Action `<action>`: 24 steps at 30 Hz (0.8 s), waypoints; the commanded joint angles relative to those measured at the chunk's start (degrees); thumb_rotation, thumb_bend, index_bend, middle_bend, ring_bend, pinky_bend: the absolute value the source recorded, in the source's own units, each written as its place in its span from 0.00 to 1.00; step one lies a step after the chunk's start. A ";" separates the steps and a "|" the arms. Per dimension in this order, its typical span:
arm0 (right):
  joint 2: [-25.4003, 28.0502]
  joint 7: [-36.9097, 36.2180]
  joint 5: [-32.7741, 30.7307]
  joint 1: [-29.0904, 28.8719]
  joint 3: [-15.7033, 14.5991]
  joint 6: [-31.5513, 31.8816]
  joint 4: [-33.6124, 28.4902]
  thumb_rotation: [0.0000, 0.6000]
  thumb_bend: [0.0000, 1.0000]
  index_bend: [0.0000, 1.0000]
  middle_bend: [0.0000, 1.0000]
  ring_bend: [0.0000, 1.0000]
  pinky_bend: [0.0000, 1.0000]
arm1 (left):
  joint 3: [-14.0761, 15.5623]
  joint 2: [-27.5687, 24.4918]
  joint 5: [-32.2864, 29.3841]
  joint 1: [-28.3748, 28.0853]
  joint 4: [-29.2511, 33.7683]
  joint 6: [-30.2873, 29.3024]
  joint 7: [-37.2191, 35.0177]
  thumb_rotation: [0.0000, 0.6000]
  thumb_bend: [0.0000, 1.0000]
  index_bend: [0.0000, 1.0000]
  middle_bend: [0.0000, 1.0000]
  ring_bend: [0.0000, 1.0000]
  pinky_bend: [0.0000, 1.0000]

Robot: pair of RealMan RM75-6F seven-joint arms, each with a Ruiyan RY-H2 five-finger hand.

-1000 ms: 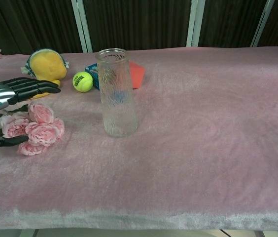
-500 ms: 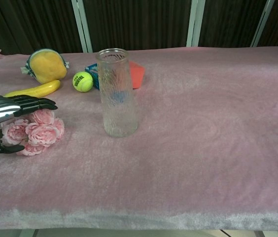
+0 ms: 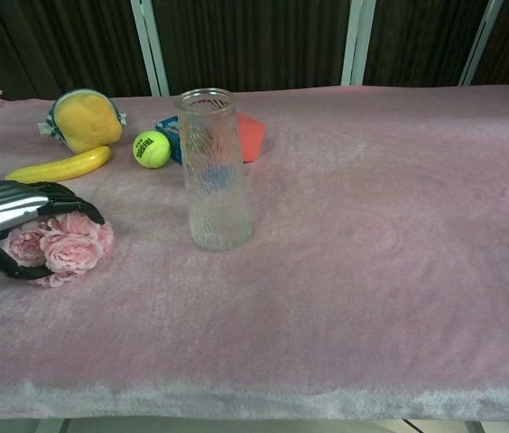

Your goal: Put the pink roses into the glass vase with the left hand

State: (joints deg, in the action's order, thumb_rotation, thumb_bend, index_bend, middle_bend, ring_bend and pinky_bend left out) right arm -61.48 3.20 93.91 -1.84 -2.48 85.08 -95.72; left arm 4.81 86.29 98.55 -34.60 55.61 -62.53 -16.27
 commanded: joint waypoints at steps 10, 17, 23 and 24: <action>-0.01 0.05 0.05 0.09 -0.07 0.00 0.04 1.00 0.22 0.00 0.00 0.00 0.00 | 0.83 7.34 1.85 1.71 -12.11 -9.96 -9.68 1.00 0.36 0.73 0.67 0.41 0.23; -0.06 0.09 -0.09 0.18 -0.06 0.00 0.12 1.00 0.22 0.00 0.00 0.00 0.00 | -2.56 5.75 0.24 2.54 -9.71 -19.35 -18.62 1.00 0.43 0.81 0.75 0.49 0.29; -0.07 0.24 -0.11 0.06 -0.13 -0.35 0.06 1.00 0.22 0.00 0.00 0.00 0.00 | -6.52 -1.03 -2.43 2.91 0.21 -24.51 -25.54 1.00 0.45 0.83 0.77 0.53 0.34; -0.07 0.25 -0.14 0.07 -0.13 -0.37 0.07 1.00 0.22 0.00 0.00 0.00 0.00 | -7.21 -2.53 -3.04 2.96 2.53 -24.87 -26.64 1.00 0.45 0.83 0.78 0.53 0.34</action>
State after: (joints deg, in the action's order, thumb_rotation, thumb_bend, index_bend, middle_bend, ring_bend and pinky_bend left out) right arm -61.55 3.45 93.77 -1.77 -2.60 84.70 -95.66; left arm 0.00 87.75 97.32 -31.97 52.77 -85.19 -39.47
